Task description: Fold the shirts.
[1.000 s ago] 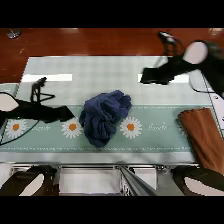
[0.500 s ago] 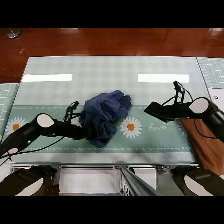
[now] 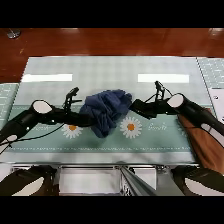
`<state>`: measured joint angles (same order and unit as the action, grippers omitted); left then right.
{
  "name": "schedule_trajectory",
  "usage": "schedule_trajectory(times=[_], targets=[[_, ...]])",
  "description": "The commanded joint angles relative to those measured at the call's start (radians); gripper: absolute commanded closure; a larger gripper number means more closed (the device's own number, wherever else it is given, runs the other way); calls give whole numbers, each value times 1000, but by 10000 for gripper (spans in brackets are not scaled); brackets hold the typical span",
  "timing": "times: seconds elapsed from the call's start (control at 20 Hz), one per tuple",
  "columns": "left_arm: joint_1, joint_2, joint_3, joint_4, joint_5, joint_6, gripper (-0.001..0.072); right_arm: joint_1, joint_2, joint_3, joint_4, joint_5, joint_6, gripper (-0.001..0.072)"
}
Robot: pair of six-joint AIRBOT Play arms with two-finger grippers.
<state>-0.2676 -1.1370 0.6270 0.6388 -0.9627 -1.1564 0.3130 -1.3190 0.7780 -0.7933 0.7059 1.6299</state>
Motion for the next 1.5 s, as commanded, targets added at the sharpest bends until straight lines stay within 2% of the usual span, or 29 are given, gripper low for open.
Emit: schedule_trajectory(times=[0.0, 0.15, 0.2, 0.25, 0.3, 0.35, 0.45, 0.55, 0.65, 0.75, 0.85, 1.05, 1.15, 1.25, 1.35, 1.45], targets=[[67, 0, 47, -3, -64, 24, 685, 45, -151, 129, 44, 30, -13, 95], [66, 0, 47, -3, -63, 24, 685, 84, -248, 220, 68, 39, -12, 101], [66, 0, 47, -3, -63, 24, 685, 91, -275, 243, 87, 47, -13, 141], [67, 0, 47, -3, -62, 24, 685, 96, -295, 261, 101, 61, -18, 284], [68, 0, 48, -3, -63, 24, 684, 100, -307, 278, 118, 87, -51, 552], [77, 1, 52, -3, -69, 31, 685, 96, -304, 299, 122, 116, -92, 684], [122, 6, 99, -3, -109, 50, 685, 60, -262, 386, 78, 191, -128, 683], [209, 21, 234, -10, -149, 48, 685, -13, -183, 535, -24, 229, -83, 684], [300, 34, 441, -79, -150, 48, 685, -90, -98, 739, -101, 237, -33, 684], [380, 35, 691, -150, -166, 40, 685, -140, -11, 955, -154, 263, -28, 684], [455, 37, 944, -149, -215, -14, 685, -151, 100, 1133, -266, 322, -30, 684], [581, 113, 1260, -140, -266, -64, 685, -146, 372, 1218, -409, 441, -60, 684], [624, 195, 1313, -17, -292, -76, 685, -146, 483, 1218, -489, 519, -60, 684], [625, 286, 1314, 180, -310, -131, 685, -147, 572, 1218, -553, 584, -58, 684], [573, 347, 1307, 324, -359, -143, 685, -147, 629, 1218, -598, 650, -43, 683], [461, 381, 1278, 433, -398, -144, 685, -147, 648, 1218, -610, 708, -42, 684]])
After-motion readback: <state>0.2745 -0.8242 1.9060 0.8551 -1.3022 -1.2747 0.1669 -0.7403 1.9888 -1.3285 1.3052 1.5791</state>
